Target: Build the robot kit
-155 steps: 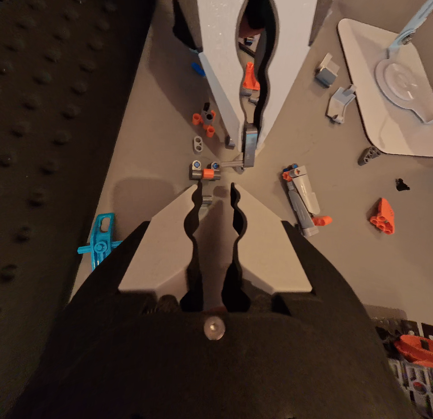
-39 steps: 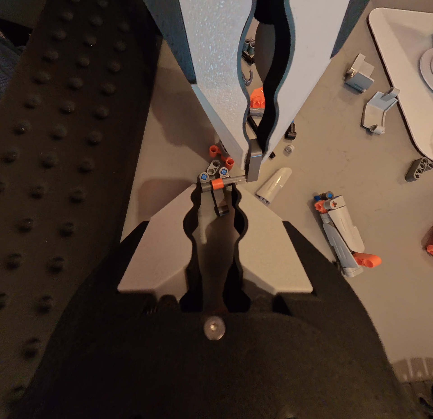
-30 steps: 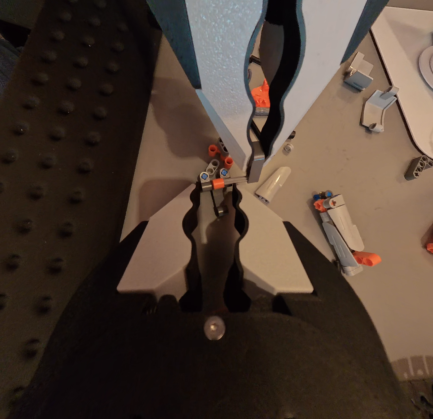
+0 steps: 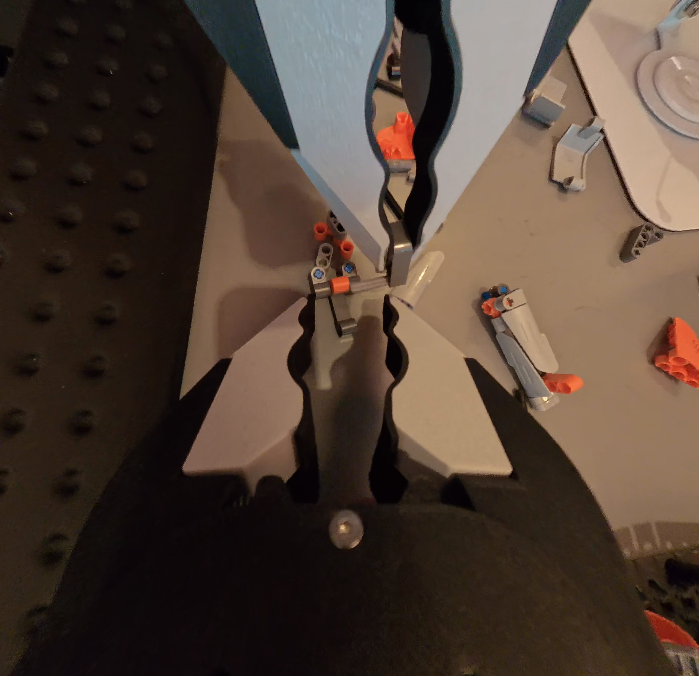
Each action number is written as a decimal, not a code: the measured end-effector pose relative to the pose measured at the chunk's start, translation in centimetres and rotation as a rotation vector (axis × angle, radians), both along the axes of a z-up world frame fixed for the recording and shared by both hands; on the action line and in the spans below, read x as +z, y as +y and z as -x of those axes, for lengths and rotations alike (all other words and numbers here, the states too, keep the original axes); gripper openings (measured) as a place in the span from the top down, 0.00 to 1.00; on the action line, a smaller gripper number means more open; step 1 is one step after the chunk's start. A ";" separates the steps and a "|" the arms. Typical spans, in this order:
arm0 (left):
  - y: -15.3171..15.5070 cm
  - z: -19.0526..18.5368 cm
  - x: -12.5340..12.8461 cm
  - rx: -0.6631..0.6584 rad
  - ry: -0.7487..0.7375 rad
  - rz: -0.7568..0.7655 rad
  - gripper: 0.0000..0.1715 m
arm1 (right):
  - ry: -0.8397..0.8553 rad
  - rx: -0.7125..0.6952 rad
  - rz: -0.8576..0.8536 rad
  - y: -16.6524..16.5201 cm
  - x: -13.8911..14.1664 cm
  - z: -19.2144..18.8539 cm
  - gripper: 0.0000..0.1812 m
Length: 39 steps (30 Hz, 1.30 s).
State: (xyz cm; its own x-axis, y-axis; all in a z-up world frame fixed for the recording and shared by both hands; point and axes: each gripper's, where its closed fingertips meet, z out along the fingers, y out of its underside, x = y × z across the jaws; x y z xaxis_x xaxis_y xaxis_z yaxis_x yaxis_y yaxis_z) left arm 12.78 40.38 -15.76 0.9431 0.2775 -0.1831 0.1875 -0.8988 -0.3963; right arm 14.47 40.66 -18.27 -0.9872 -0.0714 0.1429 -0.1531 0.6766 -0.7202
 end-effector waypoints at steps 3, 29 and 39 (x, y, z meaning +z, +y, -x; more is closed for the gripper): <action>0.0 -0.3 0.3 -0.005 -0.004 -0.041 0.97 | -0.006 0.019 -0.010 0.0 -0.4 -0.3 0.86; -0.9 -0.1 -0.5 -0.015 0.038 -0.292 0.97 | -0.044 0.038 -0.002 -0.1 -0.6 -0.6 0.97; -0.7 -0.5 -0.3 -0.078 0.064 -0.336 0.97 | -0.060 0.038 0.000 -0.1 -0.6 -0.5 0.96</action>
